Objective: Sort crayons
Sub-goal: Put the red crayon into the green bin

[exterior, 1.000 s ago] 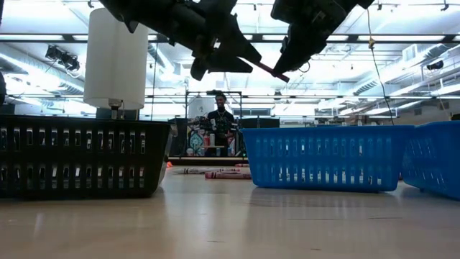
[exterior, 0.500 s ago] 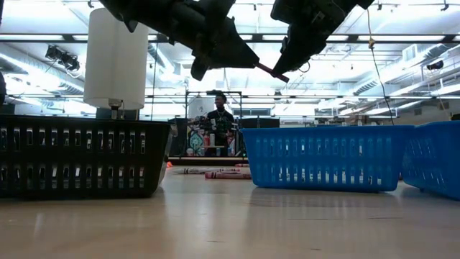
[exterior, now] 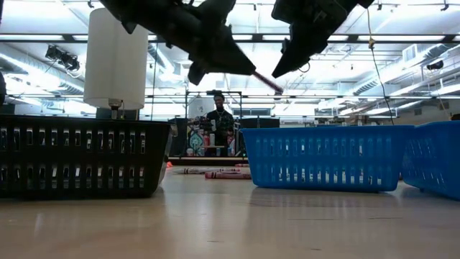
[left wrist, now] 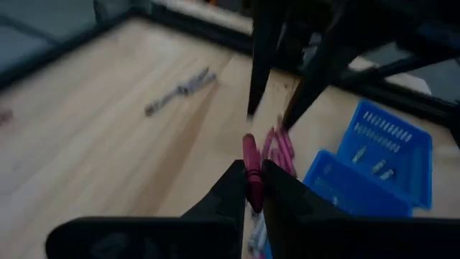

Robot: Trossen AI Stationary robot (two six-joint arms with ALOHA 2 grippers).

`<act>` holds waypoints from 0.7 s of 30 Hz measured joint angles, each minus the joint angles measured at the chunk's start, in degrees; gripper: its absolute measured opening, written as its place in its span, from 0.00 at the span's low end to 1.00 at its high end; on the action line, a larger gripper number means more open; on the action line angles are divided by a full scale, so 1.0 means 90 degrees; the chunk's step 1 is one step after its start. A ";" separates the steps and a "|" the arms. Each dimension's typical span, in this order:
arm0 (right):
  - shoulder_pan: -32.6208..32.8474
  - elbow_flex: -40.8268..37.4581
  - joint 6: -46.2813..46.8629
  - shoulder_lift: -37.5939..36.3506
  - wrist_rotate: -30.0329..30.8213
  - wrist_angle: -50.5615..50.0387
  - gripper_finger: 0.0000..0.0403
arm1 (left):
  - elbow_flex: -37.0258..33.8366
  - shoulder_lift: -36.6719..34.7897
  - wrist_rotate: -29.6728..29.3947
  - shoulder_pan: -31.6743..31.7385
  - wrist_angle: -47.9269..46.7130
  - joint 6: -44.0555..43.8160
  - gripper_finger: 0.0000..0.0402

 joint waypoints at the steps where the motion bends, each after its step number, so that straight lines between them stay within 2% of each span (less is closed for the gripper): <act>1: -0.0012 0.0000 0.0028 0.0000 -0.0001 -0.0034 0.28 | 0.0000 -0.0009 0.0054 0.0000 -0.0119 -0.0140 0.09; 8: -0.0162 0.0000 0.0044 0.0002 0.0132 -0.0519 0.37 | -0.0002 -0.0663 0.1156 -0.0140 -0.1582 -0.1225 0.09; 14: -0.0473 0.0000 -0.0179 0.0002 0.0406 -0.0701 0.37 | 0.0000 -0.1502 0.1326 -0.0522 -0.3039 -0.2105 0.09; 19: -0.0821 0.0000 -0.0177 0.0002 0.0453 -0.0654 0.37 | 0.0003 -0.1880 0.1429 -0.0966 -0.3977 -0.3052 0.09; 21: -0.0932 0.0000 -0.0174 0.0002 0.0356 -0.0651 0.37 | 0.0003 -0.1945 0.1732 -0.1183 -0.4334 -0.3509 0.09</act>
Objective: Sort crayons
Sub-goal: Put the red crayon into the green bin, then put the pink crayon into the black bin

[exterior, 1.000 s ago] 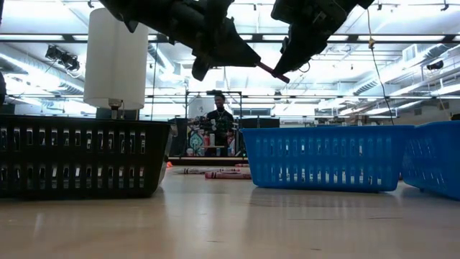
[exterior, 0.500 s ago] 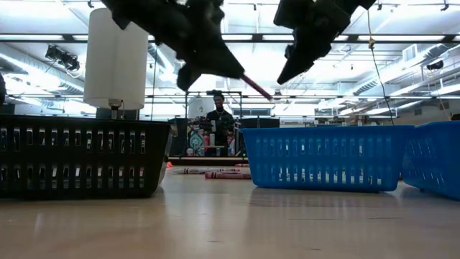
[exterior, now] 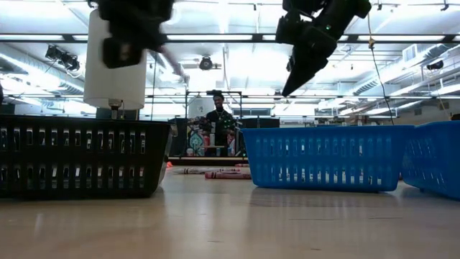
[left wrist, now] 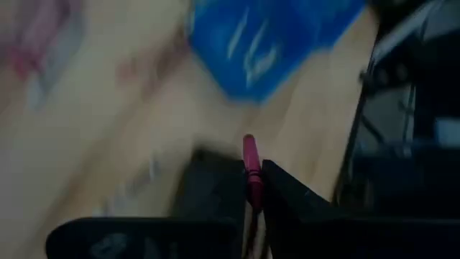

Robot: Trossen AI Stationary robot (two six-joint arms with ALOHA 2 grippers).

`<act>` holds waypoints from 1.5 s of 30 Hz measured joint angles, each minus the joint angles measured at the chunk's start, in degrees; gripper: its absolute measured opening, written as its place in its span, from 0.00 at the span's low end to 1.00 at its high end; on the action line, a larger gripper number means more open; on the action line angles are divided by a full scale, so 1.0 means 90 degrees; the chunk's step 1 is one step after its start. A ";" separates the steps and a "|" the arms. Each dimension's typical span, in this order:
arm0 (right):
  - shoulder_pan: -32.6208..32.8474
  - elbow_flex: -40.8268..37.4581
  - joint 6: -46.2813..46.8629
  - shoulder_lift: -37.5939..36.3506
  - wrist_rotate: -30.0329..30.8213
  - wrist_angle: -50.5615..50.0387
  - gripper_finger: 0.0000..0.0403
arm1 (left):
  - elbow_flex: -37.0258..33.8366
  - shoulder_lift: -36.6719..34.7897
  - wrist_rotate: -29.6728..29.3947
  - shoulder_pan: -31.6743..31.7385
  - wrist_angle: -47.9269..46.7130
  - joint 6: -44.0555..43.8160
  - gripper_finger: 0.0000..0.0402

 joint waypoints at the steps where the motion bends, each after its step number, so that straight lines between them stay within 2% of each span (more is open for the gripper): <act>1: -0.0039 0.0000 0.0012 0.0000 -0.0068 -0.0005 0.37 | 0.0000 -0.0020 0.0227 -0.0113 -0.0132 -0.0218 0.09; 4: -0.0116 0.0000 0.0044 0.0000 -0.0173 -0.0004 0.37 | 0.0000 -0.0021 0.0858 -0.0548 -0.0430 -0.0854 0.09; 7: -0.0117 0.0000 -0.0002 0.0002 -0.0181 0.0066 0.37 | -0.0003 -0.0017 0.1148 -0.1032 -0.0690 -0.1383 0.09; 19: -0.0122 -0.0002 -0.0083 0.0002 -0.0192 0.0874 0.37 | -0.0003 -0.0009 0.1352 -0.2498 -0.1597 -0.3831 0.09; 29: -0.0127 -0.0004 -0.0093 0.0002 -0.0192 0.0997 0.36 | -0.0003 -0.0009 0.1420 -0.3138 -0.2929 -0.5291 0.09; 36: -0.0127 -0.0005 -0.0092 0.0005 -0.0192 0.0997 0.36 | -0.0010 0.0085 0.2063 -0.3167 -0.3101 -0.5398 0.10; 42: -0.0127 -0.0005 -0.0070 0.0005 -0.0194 0.0994 0.36 | -0.0022 0.0651 0.2838 -0.3157 -0.3066 -0.4777 0.25; 45: -0.0127 -0.0005 -0.0031 0.0005 -0.0194 0.0992 0.36 | -0.0022 0.0843 0.2959 -0.3060 -0.2960 -0.4522 0.33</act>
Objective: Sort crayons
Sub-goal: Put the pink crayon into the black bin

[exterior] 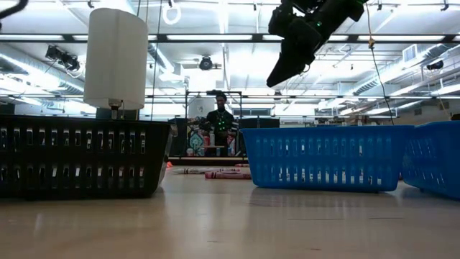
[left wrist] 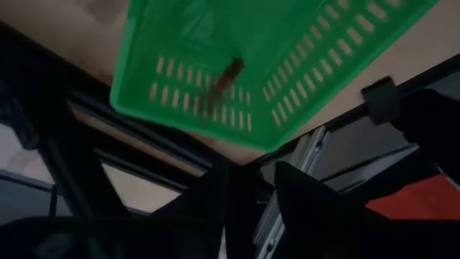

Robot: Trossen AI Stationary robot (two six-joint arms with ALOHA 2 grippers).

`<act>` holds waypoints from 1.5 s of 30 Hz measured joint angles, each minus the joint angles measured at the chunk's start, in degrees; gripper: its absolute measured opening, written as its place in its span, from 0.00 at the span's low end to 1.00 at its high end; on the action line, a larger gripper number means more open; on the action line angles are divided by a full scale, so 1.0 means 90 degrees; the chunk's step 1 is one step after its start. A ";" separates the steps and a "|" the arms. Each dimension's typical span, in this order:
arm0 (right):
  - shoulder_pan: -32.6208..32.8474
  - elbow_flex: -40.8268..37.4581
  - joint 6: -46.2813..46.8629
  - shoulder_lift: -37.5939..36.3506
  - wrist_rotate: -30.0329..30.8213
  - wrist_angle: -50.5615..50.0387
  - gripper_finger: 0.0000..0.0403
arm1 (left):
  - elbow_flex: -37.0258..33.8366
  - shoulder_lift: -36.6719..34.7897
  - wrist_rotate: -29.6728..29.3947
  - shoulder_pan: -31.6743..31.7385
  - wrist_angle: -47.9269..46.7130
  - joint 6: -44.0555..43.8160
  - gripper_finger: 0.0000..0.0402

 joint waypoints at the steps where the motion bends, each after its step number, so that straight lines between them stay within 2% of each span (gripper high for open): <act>1: 0.0000 0.0000 0.0012 0.0000 -0.0001 -0.0002 0.36 | 0.0000 0.0012 -0.0025 0.0056 0.0048 0.0006 0.35; 5: 0.0000 0.0000 0.0031 0.0002 -0.0001 -0.0017 0.36 | 0.0070 -0.0118 -0.0391 0.0306 0.0033 0.0035 0.42; 9: 0.0000 0.0000 0.0031 0.0002 -0.0003 -0.0017 0.36 | 0.0282 -0.0295 -0.1222 0.0609 0.0024 0.0508 0.43; 16: 0.0005 0.0000 0.0159 0.0002 -0.0144 0.0027 0.36 | 0.0403 -0.0308 -0.3329 0.1145 -0.0008 0.2069 0.43; 19: 0.0009 -0.0002 0.0338 0.0002 -0.0144 0.0050 0.36 | 0.0403 -0.0308 -0.4362 0.1507 -0.0010 0.2634 0.43; 22: 0.0045 -0.0002 0.0411 0.0002 -0.0144 0.0054 0.36 | 0.0313 -0.0311 -0.5093 0.1964 0.0163 0.3405 0.43; 28: 0.0068 -0.0002 0.0363 0.0002 -0.0133 0.0223 0.36 | -0.0284 -0.0306 -0.5261 0.2809 0.1329 0.5233 0.43; 33: 0.0068 -0.0002 0.0613 0.0002 -0.0122 0.0437 0.36 | -0.0823 -0.0306 -0.5259 0.3367 0.2111 0.6110 0.43; 39: 0.0083 -0.0002 0.0877 0.0002 -0.0106 0.0285 0.36 | -0.1849 -0.0306 -0.4939 0.4031 0.4792 0.7231 0.43; 45: 0.0097 -0.0002 0.1390 0.0002 -0.0101 -0.0006 0.36 | -0.2957 -0.0306 -0.5158 0.4572 0.7263 0.8306 0.43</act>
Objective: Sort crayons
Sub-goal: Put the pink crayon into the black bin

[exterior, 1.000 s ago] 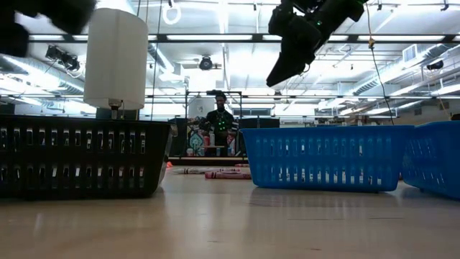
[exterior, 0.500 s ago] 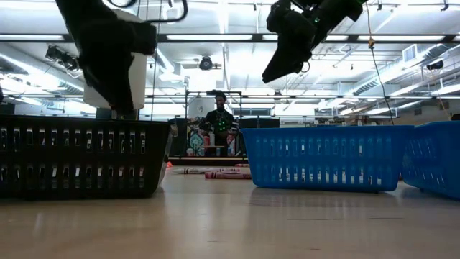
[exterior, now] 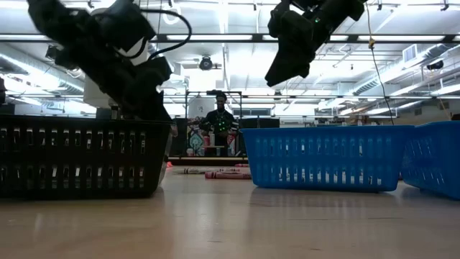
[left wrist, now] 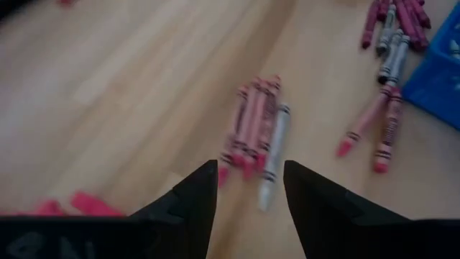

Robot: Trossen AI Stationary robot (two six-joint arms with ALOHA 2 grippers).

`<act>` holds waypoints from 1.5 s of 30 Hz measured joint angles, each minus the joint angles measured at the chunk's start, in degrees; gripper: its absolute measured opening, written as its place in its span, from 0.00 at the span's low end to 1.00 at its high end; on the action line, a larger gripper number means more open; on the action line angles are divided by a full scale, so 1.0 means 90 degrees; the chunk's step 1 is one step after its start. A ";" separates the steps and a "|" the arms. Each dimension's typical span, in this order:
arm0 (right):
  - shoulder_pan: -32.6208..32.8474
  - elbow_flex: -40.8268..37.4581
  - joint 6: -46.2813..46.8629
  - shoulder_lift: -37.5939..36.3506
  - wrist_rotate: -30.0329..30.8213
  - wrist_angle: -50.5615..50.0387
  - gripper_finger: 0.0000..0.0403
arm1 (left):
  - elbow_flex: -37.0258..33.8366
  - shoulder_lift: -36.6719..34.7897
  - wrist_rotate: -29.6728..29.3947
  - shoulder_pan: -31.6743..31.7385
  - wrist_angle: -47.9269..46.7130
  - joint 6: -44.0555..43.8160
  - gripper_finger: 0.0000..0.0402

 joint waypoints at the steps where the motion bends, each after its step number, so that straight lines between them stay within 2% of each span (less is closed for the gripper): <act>1: 0.0005 0.0000 0.0017 0.0000 0.0009 -0.0062 0.36 | -0.0149 0.0000 -0.0001 0.0077 0.0313 0.0206 0.43; 6: 0.0010 0.0000 0.0029 0.0000 0.0156 -0.0229 0.36 | -0.0559 0.0006 0.0010 0.0405 0.1268 0.0535 0.43; 11: 0.0008 0.0000 0.0026 0.0000 0.0180 -0.0219 0.36 | -0.0503 0.0423 0.0241 0.0552 0.1827 0.0479 0.43; 20: 0.0003 0.0000 0.0015 0.0000 0.0218 -0.0183 0.36 | 0.0413 0.1802 0.0525 0.1034 0.1777 0.0381 0.39; 25: 0.0003 0.0000 0.0020 0.0000 0.0176 -0.0186 0.36 | 0.0782 0.2341 0.1298 0.1196 0.1778 0.0695 0.39; 27: 0.0004 0.0000 0.0027 0.0000 0.0173 -0.0191 0.36 | 0.0831 0.2506 0.1407 0.1198 0.1777 0.0689 0.39; 38: 0.0010 0.0000 0.0246 0.0000 0.0105 -0.0190 0.36 | 0.0854 0.2699 0.1398 0.1219 0.1661 0.0513 0.39; 45: 0.0010 0.0000 0.0308 0.0000 0.0103 -0.0189 0.36 | 0.0851 0.2698 0.1508 0.1591 0.1648 0.0355 0.39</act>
